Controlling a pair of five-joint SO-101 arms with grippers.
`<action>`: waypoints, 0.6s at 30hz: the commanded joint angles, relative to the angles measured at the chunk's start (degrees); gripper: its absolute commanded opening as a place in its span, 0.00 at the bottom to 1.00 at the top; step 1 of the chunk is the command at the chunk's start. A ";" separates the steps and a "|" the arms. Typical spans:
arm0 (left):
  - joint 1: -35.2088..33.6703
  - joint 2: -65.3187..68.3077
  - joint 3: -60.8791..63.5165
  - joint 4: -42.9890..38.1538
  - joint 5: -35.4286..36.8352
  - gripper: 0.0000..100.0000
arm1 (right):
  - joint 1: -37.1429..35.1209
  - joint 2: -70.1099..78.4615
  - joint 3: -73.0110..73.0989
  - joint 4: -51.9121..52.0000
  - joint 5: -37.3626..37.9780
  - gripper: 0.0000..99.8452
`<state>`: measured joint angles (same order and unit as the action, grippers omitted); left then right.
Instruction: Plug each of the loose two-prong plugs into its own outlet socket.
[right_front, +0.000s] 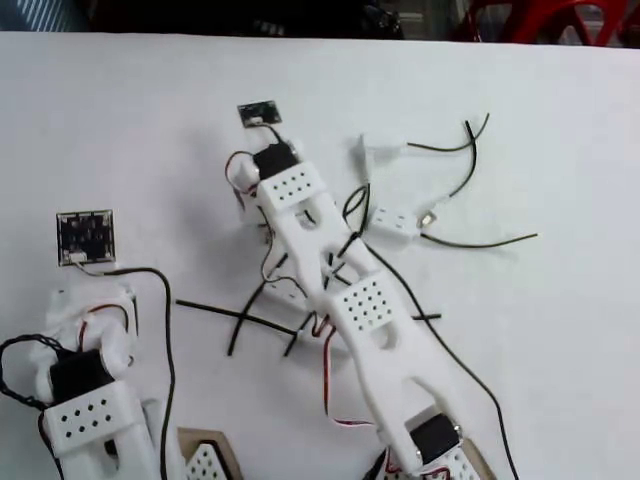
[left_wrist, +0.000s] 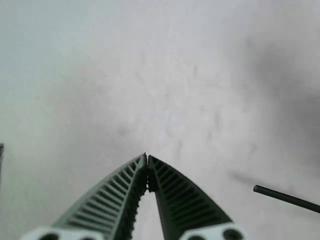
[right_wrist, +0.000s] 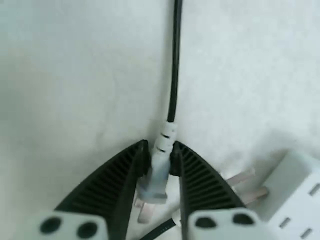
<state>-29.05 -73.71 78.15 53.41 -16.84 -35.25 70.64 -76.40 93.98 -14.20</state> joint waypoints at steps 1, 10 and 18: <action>-0.40 -0.84 0.26 -1.58 -0.79 0.03 | -0.75 -0.40 -3.43 3.30 -0.53 0.02; -0.40 -0.84 0.35 -1.58 -0.79 0.03 | 3.47 -4.44 -8.00 4.88 7.74 0.02; -0.40 -0.84 0.35 -1.58 -0.79 0.03 | 4.97 -26.77 18.20 4.79 14.07 0.02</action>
<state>-29.05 -73.71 78.86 53.05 -16.84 -30.68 56.13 -66.81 98.29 -1.89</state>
